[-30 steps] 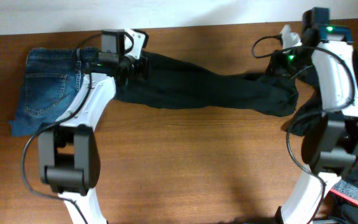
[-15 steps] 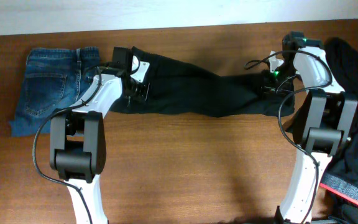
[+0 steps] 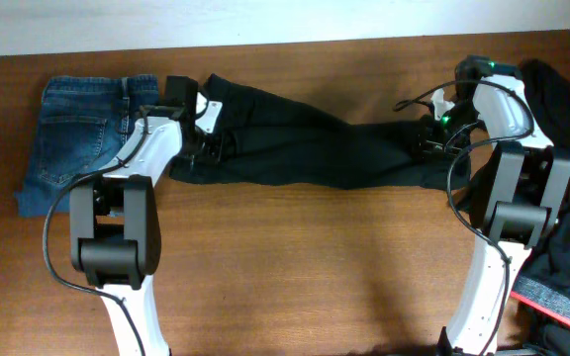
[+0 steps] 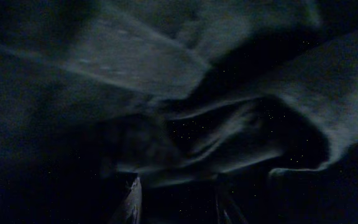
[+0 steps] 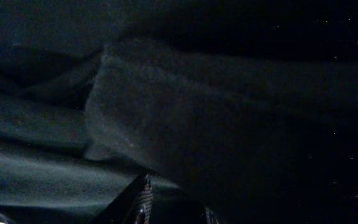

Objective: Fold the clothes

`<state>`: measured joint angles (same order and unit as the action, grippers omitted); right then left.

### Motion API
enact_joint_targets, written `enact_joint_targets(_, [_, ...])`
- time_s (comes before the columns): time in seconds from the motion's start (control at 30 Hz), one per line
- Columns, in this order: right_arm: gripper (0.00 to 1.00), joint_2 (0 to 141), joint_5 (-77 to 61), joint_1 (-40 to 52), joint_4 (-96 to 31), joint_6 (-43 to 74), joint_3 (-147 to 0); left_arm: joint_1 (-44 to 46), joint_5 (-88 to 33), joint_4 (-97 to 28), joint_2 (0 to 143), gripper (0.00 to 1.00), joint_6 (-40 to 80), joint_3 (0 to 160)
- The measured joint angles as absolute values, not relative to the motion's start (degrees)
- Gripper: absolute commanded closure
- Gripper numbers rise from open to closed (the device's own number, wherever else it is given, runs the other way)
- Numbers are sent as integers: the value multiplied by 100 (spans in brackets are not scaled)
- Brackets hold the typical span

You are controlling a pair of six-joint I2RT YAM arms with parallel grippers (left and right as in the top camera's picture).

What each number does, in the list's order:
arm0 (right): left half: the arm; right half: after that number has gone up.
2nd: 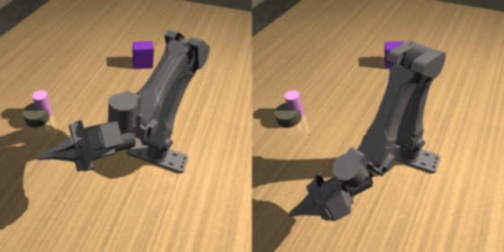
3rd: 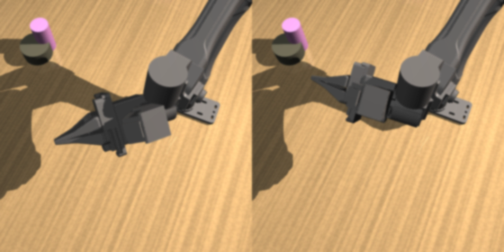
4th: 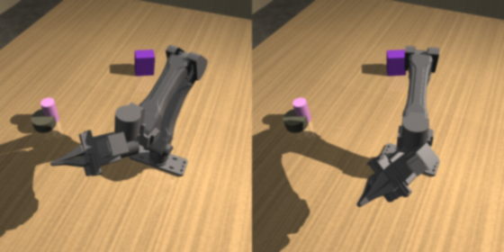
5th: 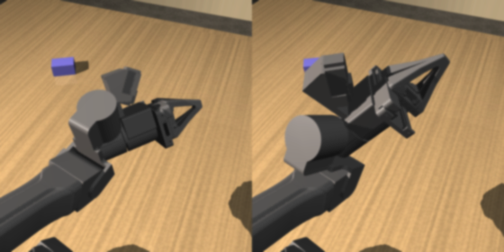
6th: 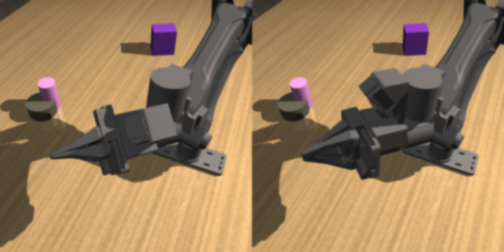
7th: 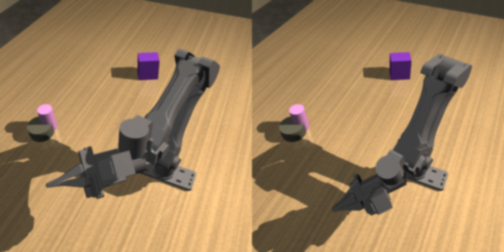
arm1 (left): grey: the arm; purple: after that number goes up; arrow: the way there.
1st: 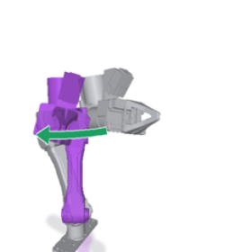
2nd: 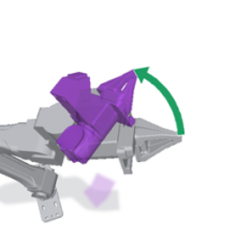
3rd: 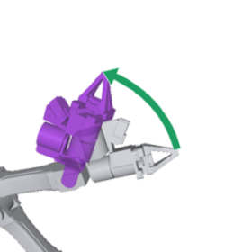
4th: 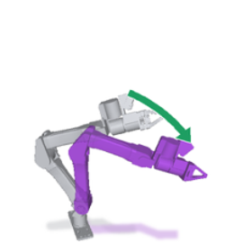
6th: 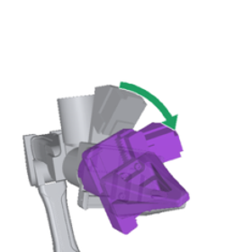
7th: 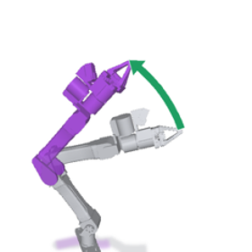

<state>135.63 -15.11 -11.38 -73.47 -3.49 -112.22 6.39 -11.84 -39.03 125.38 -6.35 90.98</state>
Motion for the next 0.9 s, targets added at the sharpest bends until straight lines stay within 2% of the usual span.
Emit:
enact_joint_targets(0.2, [65, 13566, -1533, -1138, -7402, -368, -11222, 386, -1240, -4003, 12536, 60, -615, 9100])
enact_joint_targets(0.3, [54, 13566, -1608, -1138, -7456, -403, -11222, 336, -1343, -4066, 12536, 60, -615, 9100])
enact_joint_targets(0.53, [36, 13345, -1544, -1120, -7697, -513, -11478, 290, -1393, -4115, 12536, 60, -569, 9102])
enact_joint_targets(0.6, [28, 13179, -1461, -1155, -7719, -539, -11651, 263, -1389, -4121, 12536, 61, -552, 9102])
enact_joint_targets(0.7, [10, 12766, -1380, -1308, -7695, -554, -11959, 220, -1350, -4136, 12536, 60, -532, 9102])
enact_joint_targets(0.9, [5, 12254, -1385, -1931, -7940, -860, -12151, 191, -1341, -4139, 12536, 61, -526, 9102])
